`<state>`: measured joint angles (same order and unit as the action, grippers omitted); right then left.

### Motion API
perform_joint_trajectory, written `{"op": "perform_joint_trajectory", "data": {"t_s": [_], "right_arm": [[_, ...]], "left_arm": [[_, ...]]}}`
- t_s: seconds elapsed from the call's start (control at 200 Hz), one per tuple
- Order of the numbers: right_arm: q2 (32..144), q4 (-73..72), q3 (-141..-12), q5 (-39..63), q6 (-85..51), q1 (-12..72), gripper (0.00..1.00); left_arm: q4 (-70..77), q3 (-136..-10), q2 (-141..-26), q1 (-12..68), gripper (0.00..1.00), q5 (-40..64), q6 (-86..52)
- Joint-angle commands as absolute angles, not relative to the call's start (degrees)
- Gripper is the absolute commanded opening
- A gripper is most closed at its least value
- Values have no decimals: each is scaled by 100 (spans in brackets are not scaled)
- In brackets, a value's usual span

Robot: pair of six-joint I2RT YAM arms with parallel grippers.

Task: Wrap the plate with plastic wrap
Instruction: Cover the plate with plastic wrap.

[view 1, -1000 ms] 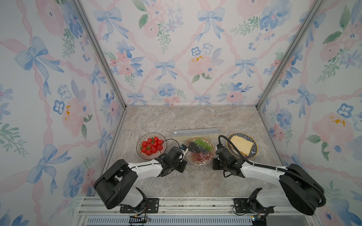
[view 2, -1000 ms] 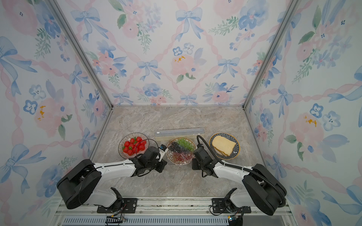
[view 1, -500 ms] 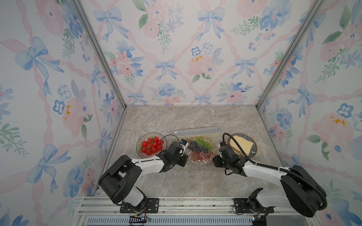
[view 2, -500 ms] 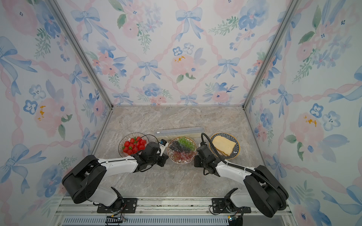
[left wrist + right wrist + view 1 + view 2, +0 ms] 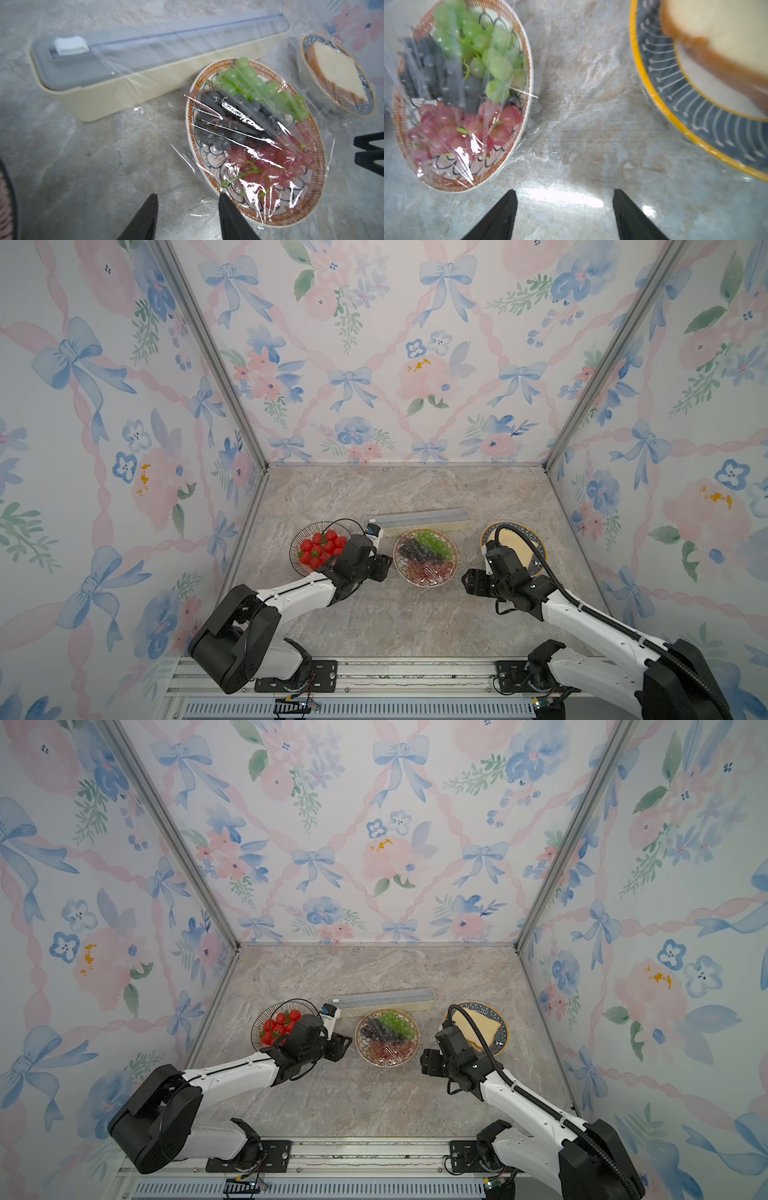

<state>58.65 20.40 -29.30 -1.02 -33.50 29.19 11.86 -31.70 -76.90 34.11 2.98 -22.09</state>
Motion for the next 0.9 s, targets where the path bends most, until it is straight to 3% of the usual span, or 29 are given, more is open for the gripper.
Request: {"op": "perform_joint_trajectory", "data": {"t_s": [0.0, 0.085, 0.25, 0.515, 0.895], "right_arm": [[5547, 2403, -3066, 601, -3434, 2681, 90], [5510, 1661, -2745, 1512, -4091, 2527, 100], [6076, 324, -2383, 2247, -5118, 2514, 97], [7093, -552, -2485, 2024, -5593, 2732, 97], [8323, -1521, -3186, 2136, -5615, 2801, 97]], "left_arm": [[882, -3103, -7358, 3306, 64, 512, -2547], [857, -3069, -7285, 3301, 70, 1262, -2979], [862, -3151, -7735, 3401, 74, 2319, -3702], [909, -3576, -8614, 3507, 82, 2139, -3715], [1710, -4226, -9444, 3516, 82, 2716, -3735]]}}
